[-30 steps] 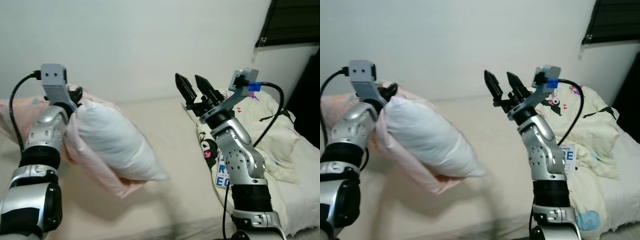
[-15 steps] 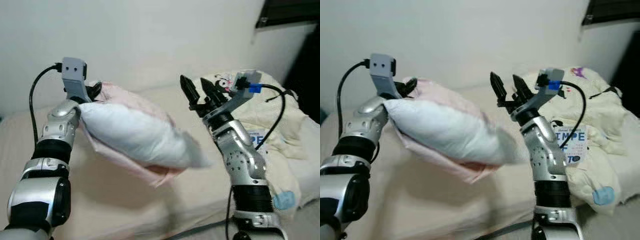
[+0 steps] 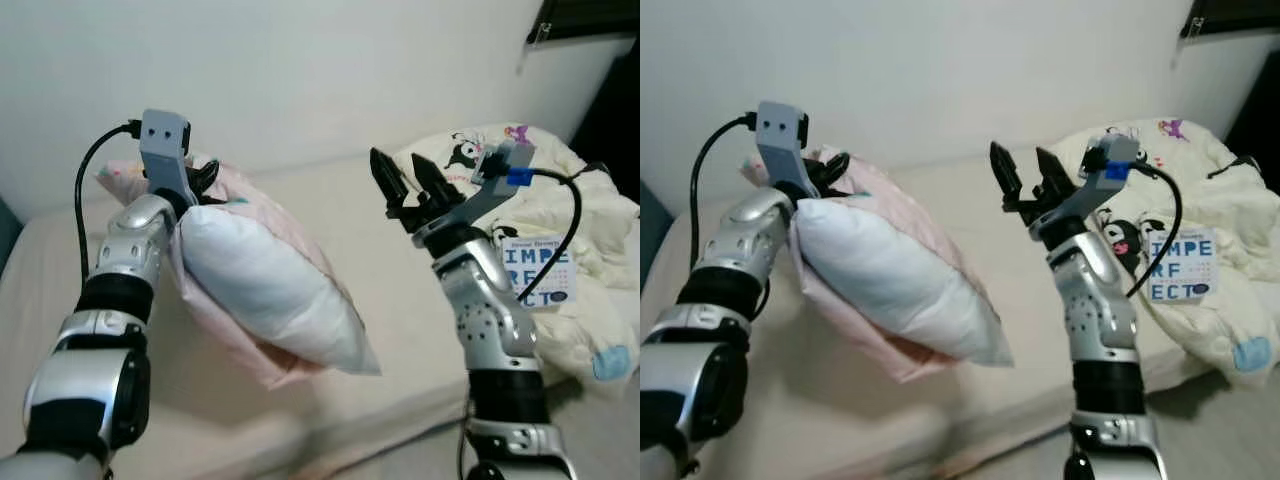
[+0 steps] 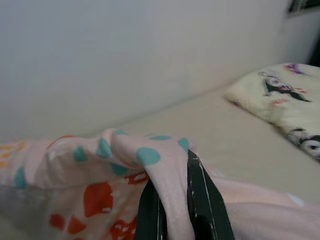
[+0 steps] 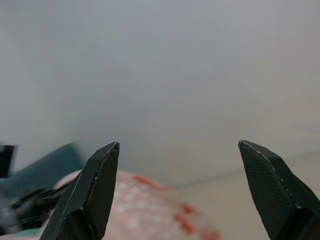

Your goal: Clean up the room

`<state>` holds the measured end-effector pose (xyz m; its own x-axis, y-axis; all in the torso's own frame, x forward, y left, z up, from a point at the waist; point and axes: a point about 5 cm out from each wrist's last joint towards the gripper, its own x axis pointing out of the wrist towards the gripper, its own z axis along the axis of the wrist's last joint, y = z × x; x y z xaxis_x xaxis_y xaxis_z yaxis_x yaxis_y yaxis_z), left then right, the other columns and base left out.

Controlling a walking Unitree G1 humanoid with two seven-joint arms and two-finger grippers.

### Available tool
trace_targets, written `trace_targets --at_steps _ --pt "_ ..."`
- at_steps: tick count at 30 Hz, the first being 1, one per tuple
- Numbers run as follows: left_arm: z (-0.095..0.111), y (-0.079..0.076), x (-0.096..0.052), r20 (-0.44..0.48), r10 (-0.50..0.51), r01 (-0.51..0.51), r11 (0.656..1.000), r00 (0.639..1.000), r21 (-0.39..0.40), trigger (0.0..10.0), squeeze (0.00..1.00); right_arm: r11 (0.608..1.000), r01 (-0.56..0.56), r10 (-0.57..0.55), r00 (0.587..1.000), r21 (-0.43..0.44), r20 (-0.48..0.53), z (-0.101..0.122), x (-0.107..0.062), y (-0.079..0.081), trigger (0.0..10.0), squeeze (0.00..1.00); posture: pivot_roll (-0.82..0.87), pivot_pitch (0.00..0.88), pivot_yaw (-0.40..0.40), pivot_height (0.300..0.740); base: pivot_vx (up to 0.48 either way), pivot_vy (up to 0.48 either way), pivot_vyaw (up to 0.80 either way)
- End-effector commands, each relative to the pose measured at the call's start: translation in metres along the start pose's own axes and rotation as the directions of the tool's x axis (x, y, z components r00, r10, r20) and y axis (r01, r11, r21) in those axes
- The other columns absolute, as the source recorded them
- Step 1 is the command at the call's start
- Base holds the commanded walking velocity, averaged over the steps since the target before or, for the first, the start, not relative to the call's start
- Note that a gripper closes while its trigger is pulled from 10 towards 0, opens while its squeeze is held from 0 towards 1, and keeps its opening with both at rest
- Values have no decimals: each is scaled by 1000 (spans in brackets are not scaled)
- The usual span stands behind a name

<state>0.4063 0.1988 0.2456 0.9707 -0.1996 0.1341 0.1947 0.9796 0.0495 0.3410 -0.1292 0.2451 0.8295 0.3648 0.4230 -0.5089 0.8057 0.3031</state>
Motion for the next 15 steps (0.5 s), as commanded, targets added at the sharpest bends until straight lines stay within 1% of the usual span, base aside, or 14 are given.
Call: trace_targets --at_steps 1,9,10,13,14,15 --pt "30 1 5 121 -2 -1 1000 993 25 10000 0 1000 -7 7 1000 -19 1 1 1 1 10000 0 -191 28 43 740 0 480 0" --pt "40 -7 13 150 -15 10 999 989 31 10000 0 1000 -7 8 1000 -22 9 2 0 2 10000 0 -197 24 52 740 0 466 0" --pt "40 -11 14 155 -16 12 1000 988 28 10000 0 1000 -7 7 1000 -23 10 2 0 2 10000 0 -198 24 55 740 0 0 0" --pt "40 -13 15 158 -17 13 1000 987 25 10000 0 1000 -6 6 1000 -24 11 2 0 2 10000 0 -198 24 55 740 0 0 0" --pt "35 -23 17 149 -35 28 998 988 50 10000 0 1000 -4 5 1000 -25 14 2 0 2 10000 0 -203 25 59 740 0 0 0" --pt "32 -28 18 143 -44 36 998 989 59 10000 0 1000 -4 5 1000 -25 14 2 0 2 10000 0 -203 25 59 740 0 0 0"
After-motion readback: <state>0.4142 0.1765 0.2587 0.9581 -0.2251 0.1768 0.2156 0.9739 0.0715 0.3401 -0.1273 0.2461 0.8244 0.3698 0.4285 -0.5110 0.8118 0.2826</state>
